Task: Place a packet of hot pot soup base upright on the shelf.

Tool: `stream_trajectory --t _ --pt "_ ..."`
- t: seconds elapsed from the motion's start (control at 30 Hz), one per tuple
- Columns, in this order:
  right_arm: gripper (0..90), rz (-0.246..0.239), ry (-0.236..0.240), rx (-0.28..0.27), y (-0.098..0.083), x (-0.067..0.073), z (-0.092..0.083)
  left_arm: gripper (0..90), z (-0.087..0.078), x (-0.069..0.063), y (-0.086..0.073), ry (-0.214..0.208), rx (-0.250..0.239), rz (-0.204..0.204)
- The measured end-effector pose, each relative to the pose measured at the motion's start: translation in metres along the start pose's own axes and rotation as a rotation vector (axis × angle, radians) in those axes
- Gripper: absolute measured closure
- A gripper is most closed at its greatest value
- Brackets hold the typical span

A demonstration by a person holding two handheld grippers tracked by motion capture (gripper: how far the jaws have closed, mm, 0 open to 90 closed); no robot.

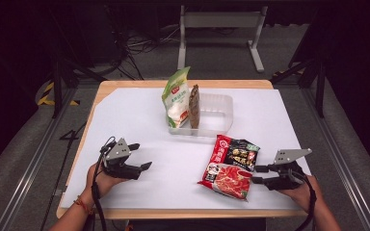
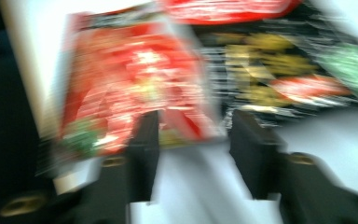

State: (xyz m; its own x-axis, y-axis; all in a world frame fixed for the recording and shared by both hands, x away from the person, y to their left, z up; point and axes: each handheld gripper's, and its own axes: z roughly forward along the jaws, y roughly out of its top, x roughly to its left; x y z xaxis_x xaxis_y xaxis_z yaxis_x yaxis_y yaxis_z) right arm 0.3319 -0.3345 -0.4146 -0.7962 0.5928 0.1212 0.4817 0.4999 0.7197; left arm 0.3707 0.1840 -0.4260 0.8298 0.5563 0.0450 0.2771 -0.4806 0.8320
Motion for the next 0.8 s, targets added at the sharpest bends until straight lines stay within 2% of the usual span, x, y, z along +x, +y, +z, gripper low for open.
stream_trajectory --t 0.03,0.07,0.1,0.13,0.17,0.2,0.23,0.3,0.37,0.4,0.47,0.57,0.63,0.7,0.8 --pt "46.6 0.025 -0.016 -0.010 0.000 -0.004 0.000 20.5 0.000 0.000 0.000 0.001 0.001 0.003" --pt "40.9 0.061 -0.062 -0.026 0.000 -0.008 0.000 20.6 0.001 0.000 0.000 0.002 0.003 0.006" --pt "40.9 0.061 -0.062 -0.026 0.000 -0.008 0.000 20.6 0.001 0.000 0.000 0.002 0.003 0.006" --pt "40.6 0.117 -0.105 -0.041 0.000 -0.014 0.000 20.6 0.001 -0.001 0.000 0.001 0.003 0.006" --pt "38.3 0.154 -0.104 -0.057 0.001 -0.021 0.000 20.6 0.001 -0.001 0.001 0.001 0.004 0.004" --pt "34.7 0.218 -0.127 -0.071 0.002 -0.030 0.002 20.6 0.001 -0.001 0.001 0.002 0.002 0.003" --pt "34.7 0.218 -0.127 -0.071 0.002 -0.030 0.002 20.6 0.001 -0.001 0.001 0.002 0.002 0.003" --pt "32.2 0.280 -0.102 -0.070 0.004 -0.042 0.006 20.6 0.001 -0.001 0.000 0.002 0.002 -0.001" --pt "31.0 0.309 -0.106 -0.067 0.005 -0.050 0.011 20.4 0.002 0.000 0.000 0.002 0.005 0.001" --pt "30.9 0.342 -0.100 -0.074 0.007 -0.056 0.014 20.4 0.002 0.000 0.000 0.003 0.006 0.002" --pt "30.6 0.356 -0.098 -0.077 0.007 -0.058 0.014 20.4 0.002 0.000 0.000 0.002 0.005 0.002" --pt "29.6 0.393 -0.075 -0.080 0.010 -0.068 0.018 20.4 0.002 -0.001 0.001 0.002 0.005 0.003" --pt "29.2 0.424 -0.040 -0.085 0.011 -0.074 0.023 20.5 0.002 -0.001 0.001 0.003 0.005 0.005" --pt "27.9 0.442 -0.035 -0.084 0.013 -0.077 0.028 20.5 0.002 -0.001 0.001 0.002 0.004 0.004" --pt "28.6 0.449 -0.027 -0.089 0.014 -0.080 0.033 20.5 0.003 -0.001 0.001 0.001 0.005 0.005"
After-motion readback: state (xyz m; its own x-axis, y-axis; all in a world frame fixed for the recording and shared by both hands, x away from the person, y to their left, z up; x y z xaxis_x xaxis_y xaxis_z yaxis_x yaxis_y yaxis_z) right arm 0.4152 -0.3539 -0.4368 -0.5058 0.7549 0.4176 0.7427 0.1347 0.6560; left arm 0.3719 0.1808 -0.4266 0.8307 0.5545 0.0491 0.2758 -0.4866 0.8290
